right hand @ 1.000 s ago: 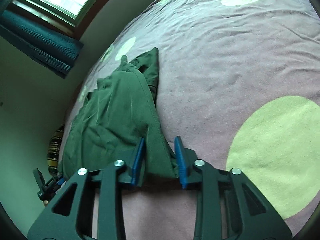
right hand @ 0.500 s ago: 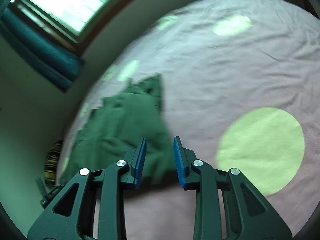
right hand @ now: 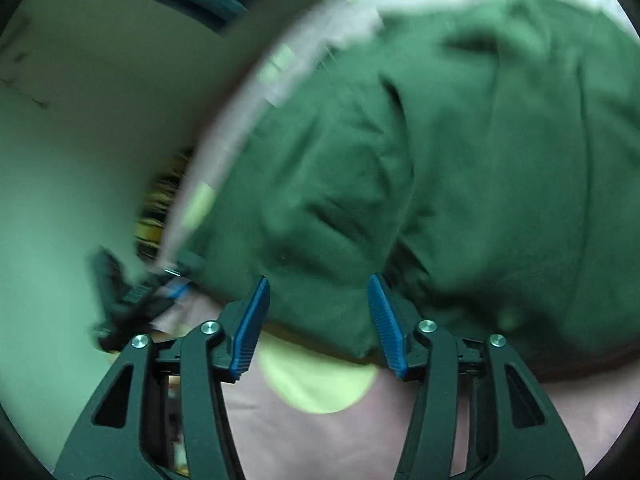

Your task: Fold small clothes

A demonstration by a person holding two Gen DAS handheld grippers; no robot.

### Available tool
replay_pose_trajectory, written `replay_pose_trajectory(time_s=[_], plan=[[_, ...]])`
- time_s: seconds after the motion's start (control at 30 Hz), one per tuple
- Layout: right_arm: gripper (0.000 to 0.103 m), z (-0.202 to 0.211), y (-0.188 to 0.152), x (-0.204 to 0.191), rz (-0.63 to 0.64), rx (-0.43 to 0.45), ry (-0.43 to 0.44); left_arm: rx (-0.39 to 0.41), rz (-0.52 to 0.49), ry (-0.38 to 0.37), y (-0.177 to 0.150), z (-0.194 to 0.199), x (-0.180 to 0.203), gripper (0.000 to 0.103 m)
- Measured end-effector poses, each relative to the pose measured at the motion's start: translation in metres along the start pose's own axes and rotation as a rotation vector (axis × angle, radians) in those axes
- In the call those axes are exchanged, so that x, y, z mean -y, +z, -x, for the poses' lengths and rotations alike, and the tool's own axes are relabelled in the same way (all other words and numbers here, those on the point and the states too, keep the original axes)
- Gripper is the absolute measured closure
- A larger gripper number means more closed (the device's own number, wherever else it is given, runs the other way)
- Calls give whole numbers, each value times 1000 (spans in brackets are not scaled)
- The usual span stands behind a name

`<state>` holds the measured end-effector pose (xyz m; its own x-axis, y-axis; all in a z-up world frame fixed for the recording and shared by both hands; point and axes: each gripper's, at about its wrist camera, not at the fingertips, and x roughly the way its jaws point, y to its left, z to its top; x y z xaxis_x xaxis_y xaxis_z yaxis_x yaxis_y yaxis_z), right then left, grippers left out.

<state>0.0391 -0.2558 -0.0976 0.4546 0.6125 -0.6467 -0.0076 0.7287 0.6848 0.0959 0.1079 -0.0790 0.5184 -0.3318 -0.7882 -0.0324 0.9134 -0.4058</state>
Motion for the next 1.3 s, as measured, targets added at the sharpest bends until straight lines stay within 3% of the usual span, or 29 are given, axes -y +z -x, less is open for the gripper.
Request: replay_pose_trajectory(time_s=[0.1,0.23,0.33,0.53,0.67,0.83,1.0,1.1,1.3], plan=[[52,2,-3,10,-33,39,52,5,5,8,3,-5,1,33],[51,10,1,1,-31,20,28,10,13,-2,8,-9,3,32],[51,31,7,-7,-33,77,55,14,13,-6,9,-11,4,31],[47,20,50,-14,-48,109,94,12,25,-18,12,-14,3,31],[45,-26,68,4,-94,22,41,15,12,-13,12,-16,4,31],[45,-23,76,-3,-89,37,25,23,3,-12,12,-15,6,31],[45,-1,99,-21,-39,129,11,17,21,-26,13,-17,5,31],[45,-11,122,-14,-80,127,25,16,18,-22,13,-18,6,31],[45,-52,148,9,-131,90,-47,16,9,-21,14,-19,7,29]])
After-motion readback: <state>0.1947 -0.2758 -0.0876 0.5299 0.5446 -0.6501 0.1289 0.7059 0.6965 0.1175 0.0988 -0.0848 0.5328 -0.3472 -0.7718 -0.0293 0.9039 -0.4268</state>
